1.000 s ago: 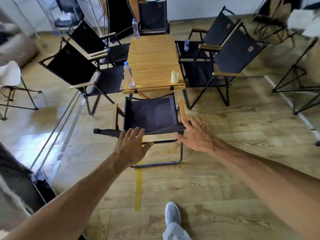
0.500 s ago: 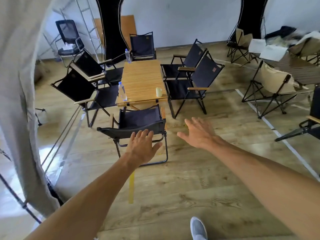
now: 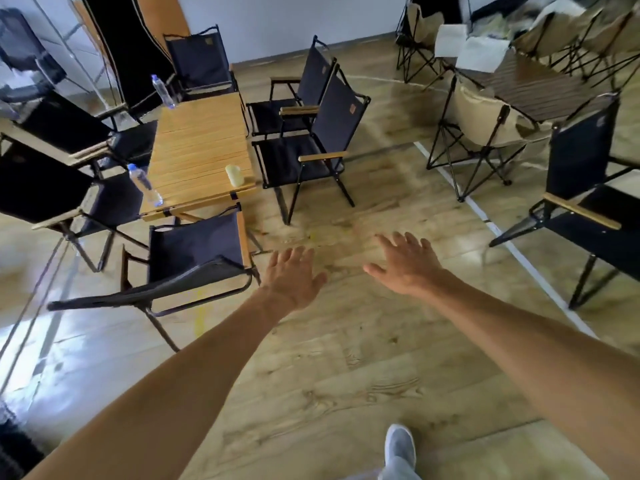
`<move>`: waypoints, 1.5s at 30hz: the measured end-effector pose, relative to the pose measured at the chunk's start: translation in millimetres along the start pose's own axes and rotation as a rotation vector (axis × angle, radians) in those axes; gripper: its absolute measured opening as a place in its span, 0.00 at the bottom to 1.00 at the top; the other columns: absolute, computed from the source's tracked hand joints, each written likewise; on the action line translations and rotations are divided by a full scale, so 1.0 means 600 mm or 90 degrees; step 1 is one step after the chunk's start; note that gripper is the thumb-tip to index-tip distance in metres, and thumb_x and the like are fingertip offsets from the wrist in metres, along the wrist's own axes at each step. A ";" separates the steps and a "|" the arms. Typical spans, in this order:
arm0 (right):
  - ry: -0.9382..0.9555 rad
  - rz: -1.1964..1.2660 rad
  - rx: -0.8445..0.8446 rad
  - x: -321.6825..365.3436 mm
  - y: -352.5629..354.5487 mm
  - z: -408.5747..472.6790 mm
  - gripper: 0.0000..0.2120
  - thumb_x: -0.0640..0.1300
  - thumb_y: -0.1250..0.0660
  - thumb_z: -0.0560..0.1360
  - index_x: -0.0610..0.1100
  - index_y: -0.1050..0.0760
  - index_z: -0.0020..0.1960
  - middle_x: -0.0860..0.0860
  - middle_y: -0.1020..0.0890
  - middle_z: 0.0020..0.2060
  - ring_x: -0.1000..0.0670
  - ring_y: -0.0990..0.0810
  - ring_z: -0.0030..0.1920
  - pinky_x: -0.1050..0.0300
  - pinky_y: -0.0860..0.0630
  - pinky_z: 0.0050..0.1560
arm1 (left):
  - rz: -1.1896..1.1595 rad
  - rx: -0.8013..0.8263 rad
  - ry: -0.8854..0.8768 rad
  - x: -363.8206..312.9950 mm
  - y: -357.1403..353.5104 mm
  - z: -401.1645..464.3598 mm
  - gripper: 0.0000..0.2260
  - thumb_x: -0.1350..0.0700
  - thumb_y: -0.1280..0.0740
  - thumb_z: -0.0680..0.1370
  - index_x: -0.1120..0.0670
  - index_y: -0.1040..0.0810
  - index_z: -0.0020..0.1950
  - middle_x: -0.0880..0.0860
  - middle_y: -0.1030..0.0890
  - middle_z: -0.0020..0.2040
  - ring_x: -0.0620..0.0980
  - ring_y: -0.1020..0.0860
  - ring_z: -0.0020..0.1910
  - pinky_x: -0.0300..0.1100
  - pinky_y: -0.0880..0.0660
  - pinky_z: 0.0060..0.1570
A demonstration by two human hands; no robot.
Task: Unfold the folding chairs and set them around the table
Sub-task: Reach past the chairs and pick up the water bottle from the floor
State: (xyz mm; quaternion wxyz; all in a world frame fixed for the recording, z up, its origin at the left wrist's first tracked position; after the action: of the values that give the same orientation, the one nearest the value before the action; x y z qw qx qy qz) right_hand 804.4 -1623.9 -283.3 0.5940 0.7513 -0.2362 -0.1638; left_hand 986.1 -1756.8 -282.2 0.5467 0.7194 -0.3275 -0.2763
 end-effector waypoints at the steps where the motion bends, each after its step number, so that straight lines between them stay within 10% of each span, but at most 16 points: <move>1: -0.004 -0.004 0.013 -0.039 -0.006 0.021 0.38 0.70 0.48 0.77 0.49 0.45 0.79 0.43 0.41 0.78 0.40 0.41 0.76 0.38 0.41 0.73 | -0.004 0.013 -0.003 -0.031 -0.002 0.038 0.31 0.37 0.48 0.81 0.52 0.43 0.79 0.54 0.40 0.79 0.57 0.42 0.77 0.54 0.47 0.77; 17: -0.057 -0.016 0.088 -0.371 0.059 0.335 0.36 0.67 0.44 0.77 0.46 0.43 0.77 0.42 0.37 0.75 0.39 0.39 0.74 0.38 0.39 0.72 | -0.031 0.028 -0.046 -0.224 0.099 0.460 0.27 0.43 0.42 0.82 0.52 0.40 0.78 0.54 0.38 0.78 0.56 0.39 0.76 0.54 0.44 0.76; 45: 0.051 -0.036 0.104 -0.755 0.337 1.609 0.36 0.67 0.43 0.77 0.45 0.41 0.76 0.40 0.35 0.74 0.38 0.36 0.73 0.37 0.37 0.71 | -0.058 0.096 -0.016 -0.325 0.321 1.793 0.24 0.44 0.42 0.82 0.53 0.36 0.74 0.56 0.33 0.73 0.57 0.36 0.73 0.52 0.43 0.74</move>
State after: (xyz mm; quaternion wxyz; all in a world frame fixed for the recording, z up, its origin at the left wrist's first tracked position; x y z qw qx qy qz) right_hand -114.9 -2198.8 -335.1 0.5350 0.8095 -0.2035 -0.1305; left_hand 17.5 -2293.7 -356.7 0.4738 0.7693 -0.3211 -0.2840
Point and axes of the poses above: each hand's wrist, its own z-axis towards the middle knuckle, its own y-axis out of the back of the hand, x = y × z, the point moved 2 cm from there along z, towards the middle knuckle
